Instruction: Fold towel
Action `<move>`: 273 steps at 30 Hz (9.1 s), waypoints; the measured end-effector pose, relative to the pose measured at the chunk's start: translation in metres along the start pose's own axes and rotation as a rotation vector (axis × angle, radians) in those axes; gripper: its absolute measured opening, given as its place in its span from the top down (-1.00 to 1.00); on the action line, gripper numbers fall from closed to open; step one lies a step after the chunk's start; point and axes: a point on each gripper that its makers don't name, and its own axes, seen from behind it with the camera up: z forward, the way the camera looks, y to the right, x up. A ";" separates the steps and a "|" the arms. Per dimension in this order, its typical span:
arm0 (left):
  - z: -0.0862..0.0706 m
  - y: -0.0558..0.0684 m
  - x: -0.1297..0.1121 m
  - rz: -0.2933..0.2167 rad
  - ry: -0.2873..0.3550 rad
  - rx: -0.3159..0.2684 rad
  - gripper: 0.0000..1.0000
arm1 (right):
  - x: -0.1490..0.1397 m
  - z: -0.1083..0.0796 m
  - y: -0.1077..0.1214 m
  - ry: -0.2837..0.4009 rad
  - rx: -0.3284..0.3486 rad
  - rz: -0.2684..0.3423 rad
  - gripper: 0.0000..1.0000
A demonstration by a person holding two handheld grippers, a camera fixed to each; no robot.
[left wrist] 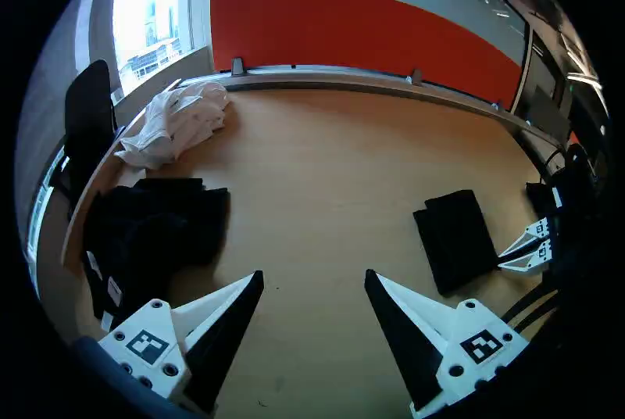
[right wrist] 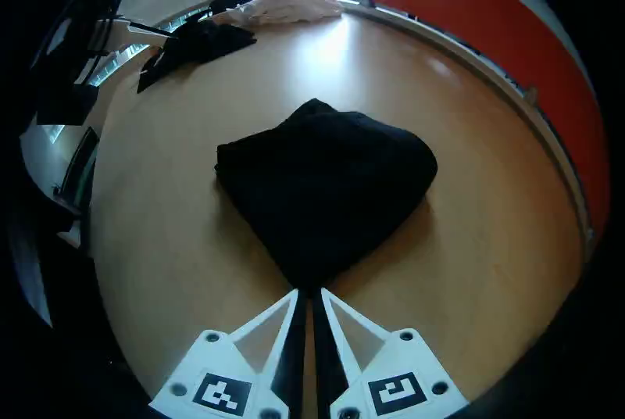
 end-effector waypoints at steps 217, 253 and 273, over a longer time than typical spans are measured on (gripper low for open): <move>0.013 0.069 0.047 0.188 0.017 -0.057 -0.93 | -0.234 -0.286 0.279 -0.100 -0.503 0.413 0.92; 0.006 0.058 0.046 0.195 0.015 -0.031 -0.93 | -0.287 -0.263 0.268 -0.219 -0.483 0.509 0.92; 0.008 0.059 0.049 0.202 0.013 -0.031 -0.93 | -0.293 -0.254 0.262 -0.238 -0.479 0.528 0.73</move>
